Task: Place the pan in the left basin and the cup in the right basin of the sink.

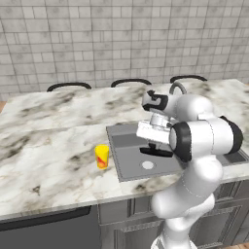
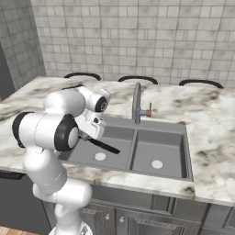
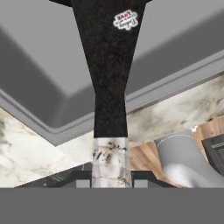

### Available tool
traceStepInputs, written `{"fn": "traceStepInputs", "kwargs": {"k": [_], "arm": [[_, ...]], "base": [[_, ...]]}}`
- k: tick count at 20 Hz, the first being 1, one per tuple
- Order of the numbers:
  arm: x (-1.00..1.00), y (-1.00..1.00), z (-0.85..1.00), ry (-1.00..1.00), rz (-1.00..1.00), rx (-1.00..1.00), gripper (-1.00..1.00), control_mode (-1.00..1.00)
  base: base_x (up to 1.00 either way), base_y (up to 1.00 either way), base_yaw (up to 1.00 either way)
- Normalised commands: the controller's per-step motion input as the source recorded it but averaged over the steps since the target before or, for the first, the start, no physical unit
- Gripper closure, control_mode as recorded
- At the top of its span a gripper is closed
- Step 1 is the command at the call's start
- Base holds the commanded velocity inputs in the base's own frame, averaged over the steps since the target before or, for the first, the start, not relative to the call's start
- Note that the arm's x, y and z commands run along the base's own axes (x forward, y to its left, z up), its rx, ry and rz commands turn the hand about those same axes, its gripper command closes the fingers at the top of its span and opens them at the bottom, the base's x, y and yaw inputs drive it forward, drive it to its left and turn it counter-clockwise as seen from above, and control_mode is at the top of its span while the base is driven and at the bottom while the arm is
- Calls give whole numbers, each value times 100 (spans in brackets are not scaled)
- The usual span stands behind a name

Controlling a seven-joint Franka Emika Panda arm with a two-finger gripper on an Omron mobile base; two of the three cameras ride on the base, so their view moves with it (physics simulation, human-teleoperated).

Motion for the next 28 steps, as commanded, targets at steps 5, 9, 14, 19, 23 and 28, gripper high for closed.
{"fn": "traceStepInputs", "kwargs": {"k": [5, 9, 14, 19, 23, 28], "arm": [[15, -11, -17, 0, 0, 0, 100, -100], [16, -15, -14, 0, 0, 0, 100, -100], [14, -11, -17, 0, 0, 0, 100, -100], [15, -6, -24, 0, 0, 0, 100, -100], [17, -3, -26, 0, 0, 0, 100, -100], [22, 0, -31, 0, 0, 0, 100, -100]], "base": [[0, 0, 0], [0, 0, 0], [0, 0, 0], [0, 0, 0], [0, 0, 0], [0, 0, 0]]}}
